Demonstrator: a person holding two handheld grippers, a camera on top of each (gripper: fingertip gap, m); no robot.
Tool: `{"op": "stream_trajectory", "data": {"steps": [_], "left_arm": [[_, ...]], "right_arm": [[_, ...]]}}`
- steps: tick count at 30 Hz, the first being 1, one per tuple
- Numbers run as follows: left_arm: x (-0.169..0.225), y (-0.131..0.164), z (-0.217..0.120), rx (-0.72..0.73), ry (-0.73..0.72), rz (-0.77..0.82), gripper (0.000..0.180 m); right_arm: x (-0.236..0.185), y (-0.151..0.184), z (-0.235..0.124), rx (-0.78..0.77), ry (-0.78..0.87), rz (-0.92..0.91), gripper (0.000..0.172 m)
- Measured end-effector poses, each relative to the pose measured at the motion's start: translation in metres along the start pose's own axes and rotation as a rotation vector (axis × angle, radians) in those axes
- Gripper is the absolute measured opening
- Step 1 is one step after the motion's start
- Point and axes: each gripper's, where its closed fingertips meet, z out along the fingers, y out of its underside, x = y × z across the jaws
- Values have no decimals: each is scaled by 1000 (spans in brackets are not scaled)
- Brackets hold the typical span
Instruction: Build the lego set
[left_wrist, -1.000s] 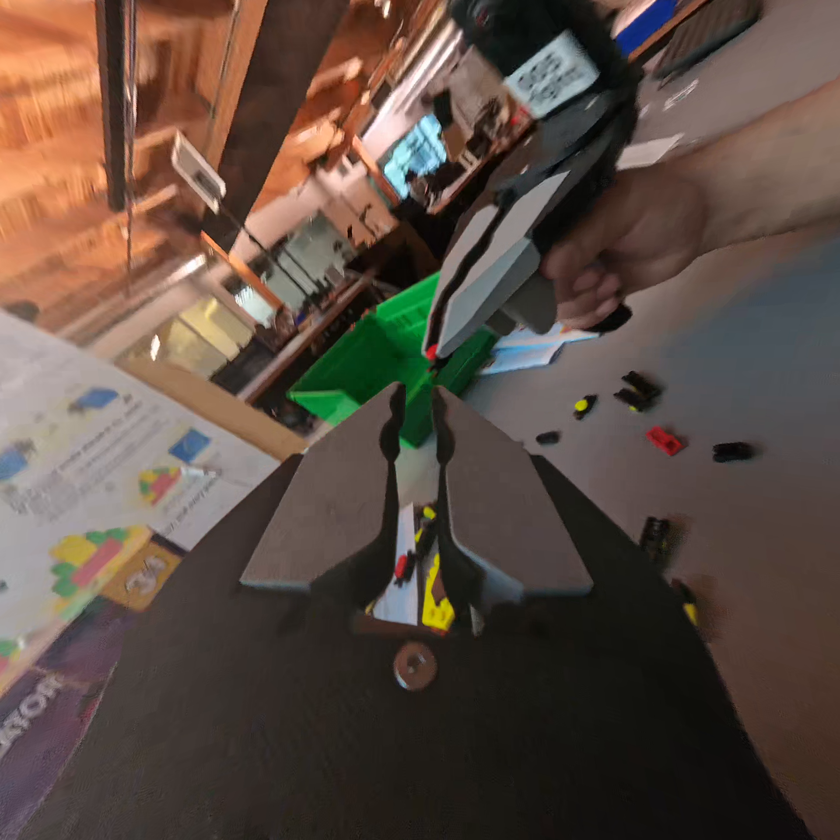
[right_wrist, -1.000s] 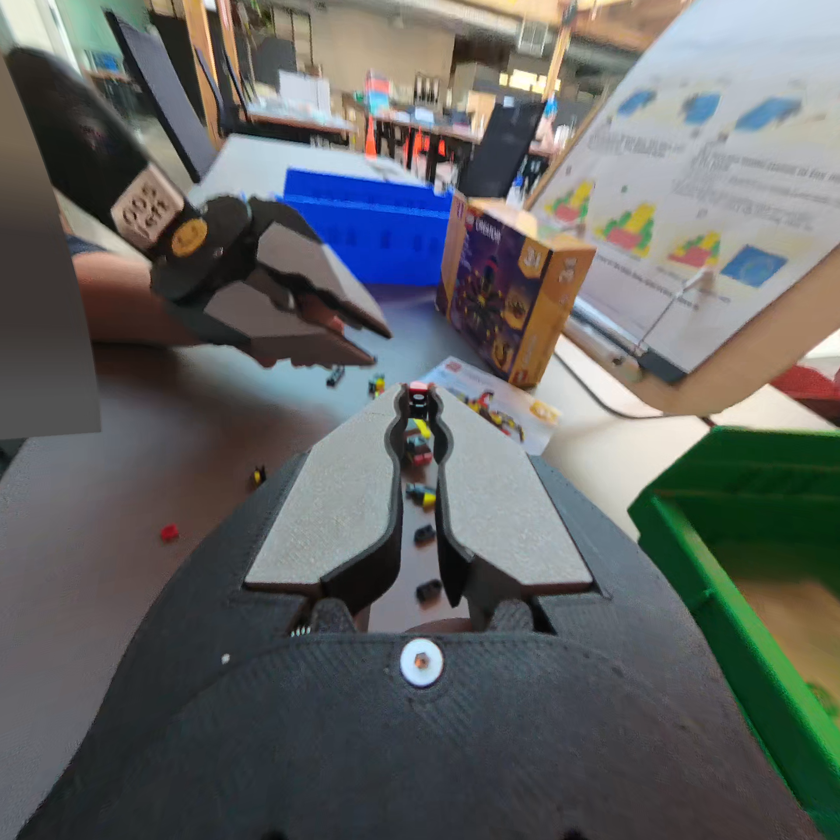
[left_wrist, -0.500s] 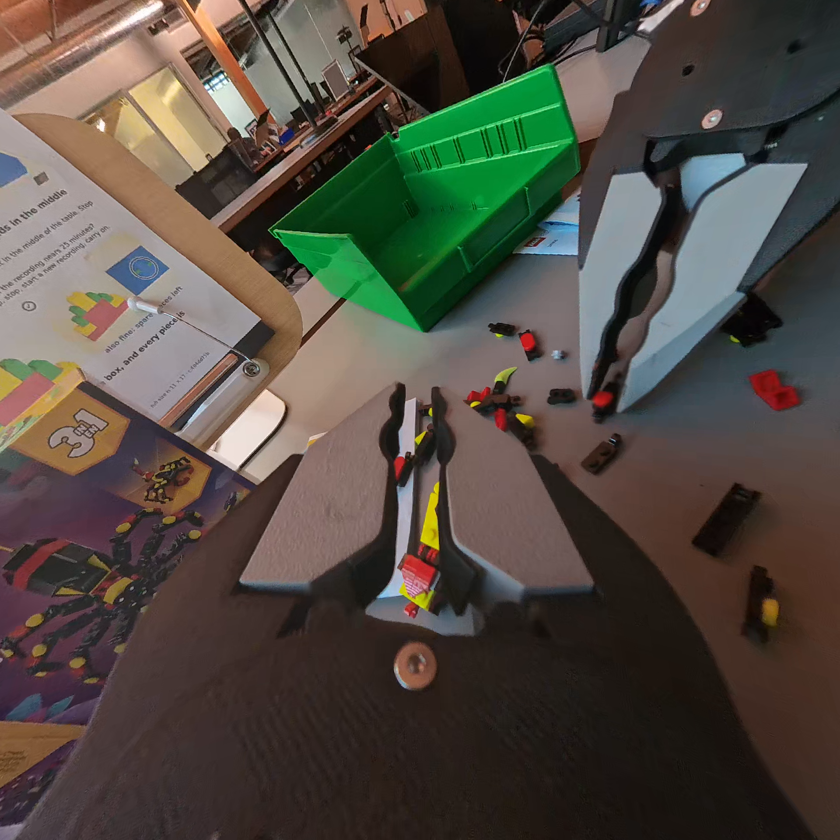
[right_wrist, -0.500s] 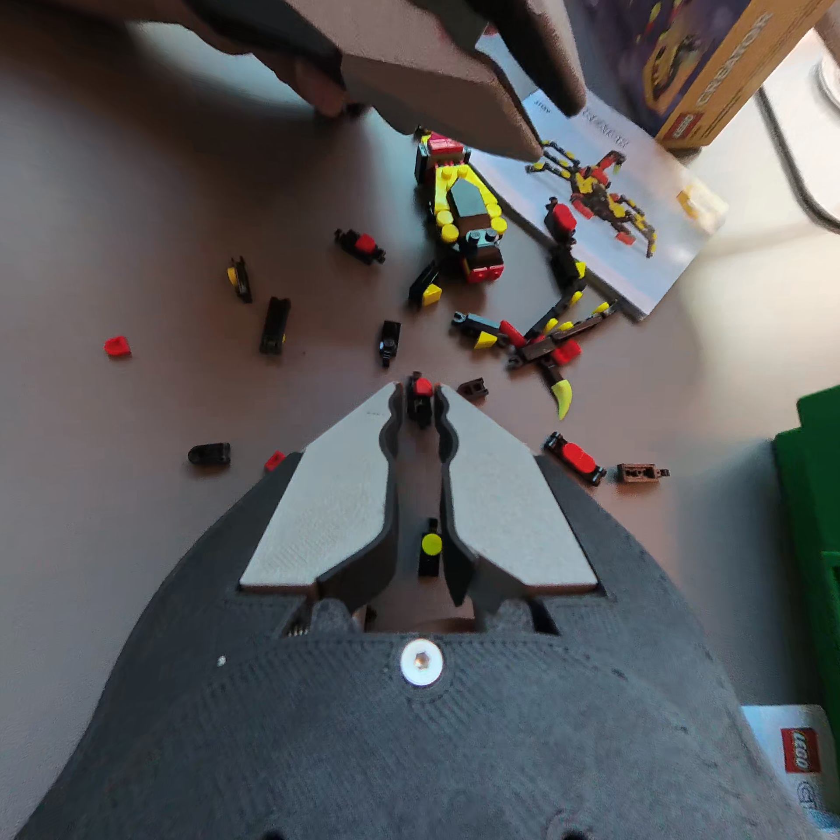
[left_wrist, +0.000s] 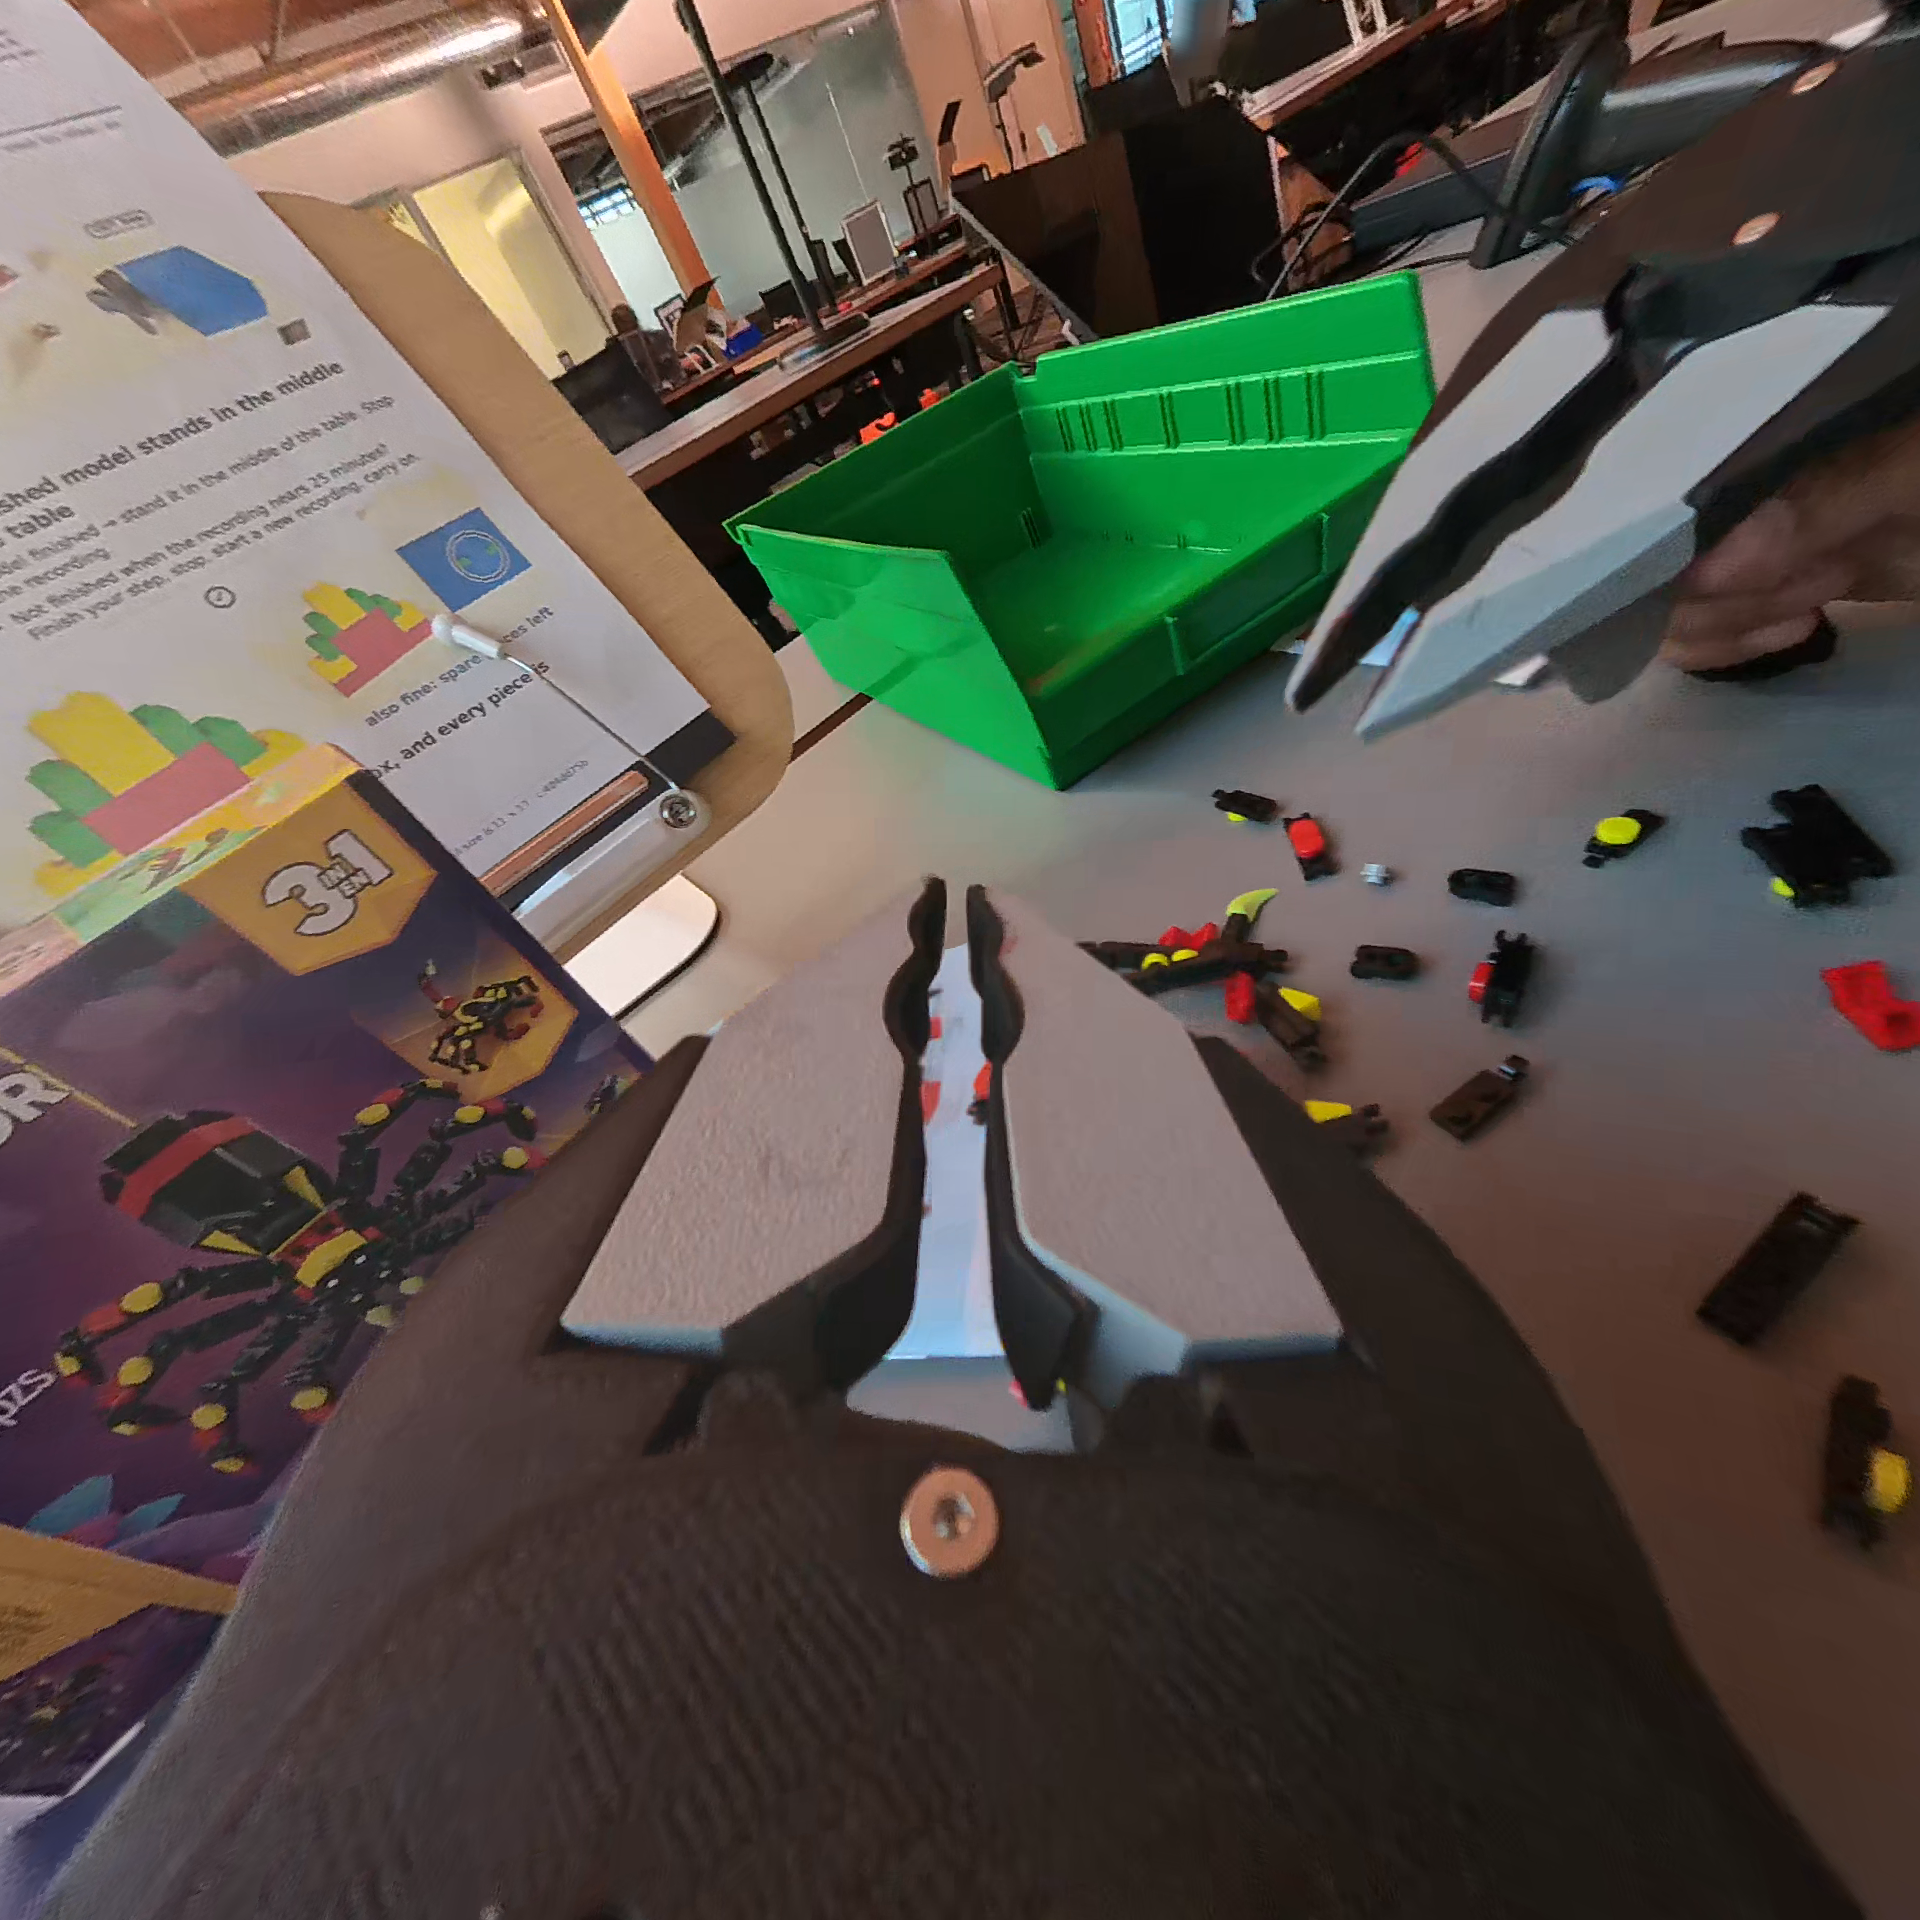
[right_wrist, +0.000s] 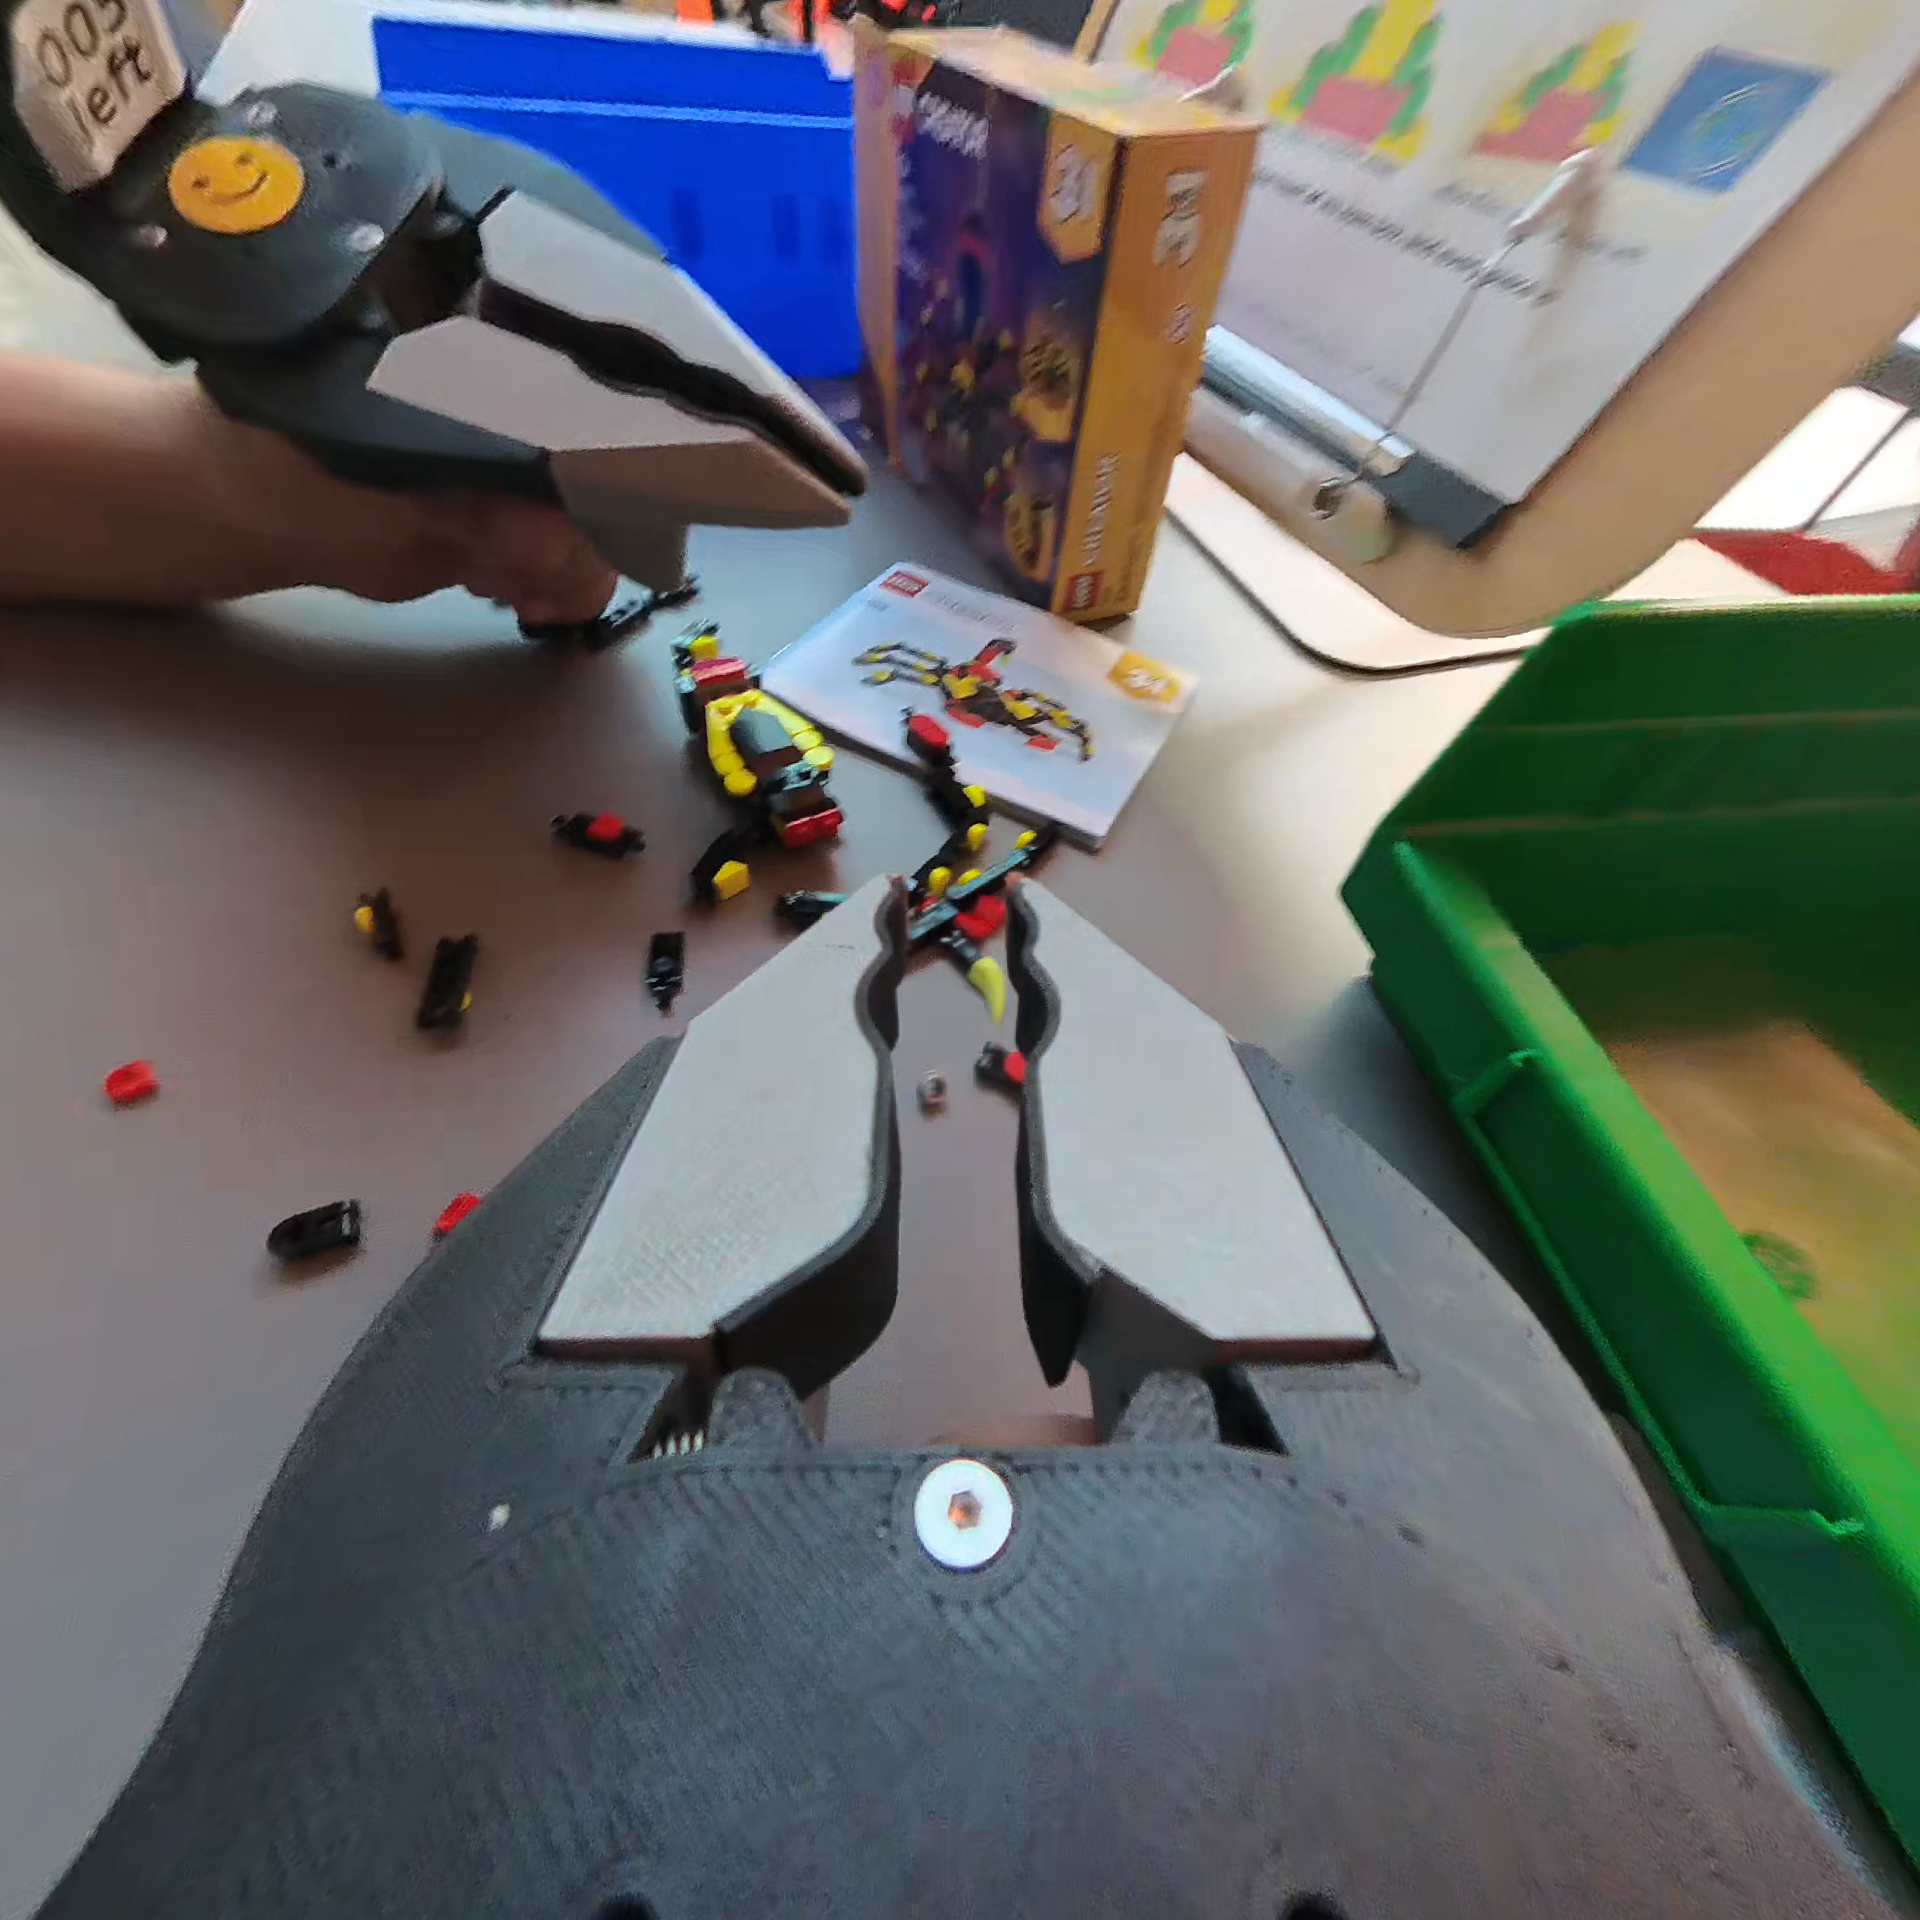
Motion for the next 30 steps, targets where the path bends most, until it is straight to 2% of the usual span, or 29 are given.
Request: {"op": "stream_trajectory", "data": {"steps": [6, 11, 17, 20, 25, 30], "left_arm": [[-33, 10, -3, -15, -136, 66, 0], [-65, 24, -11, -58, -279, 159, 0], [-89, 28, -24, -46, -410, 209, 0], [-93, 24, -26, -12, -450, 221, 0], [-92, 26, -24, -35, -471, 262, 0], [-88, 30, -19, -60, -441, 283, 0]], "right_arm": [[18, -10, -11, 95, 112, 20, 14], [34, -23, -30, 237, 225, 52, 11], [38, -27, -37, 283, 238, 74, 11], [38, -28, -38, 294, 249, 69, 11], [39, -30, -43, 326, 254, 71, 11], [38, -30, -43, 330, 232, 82, 12]]}}
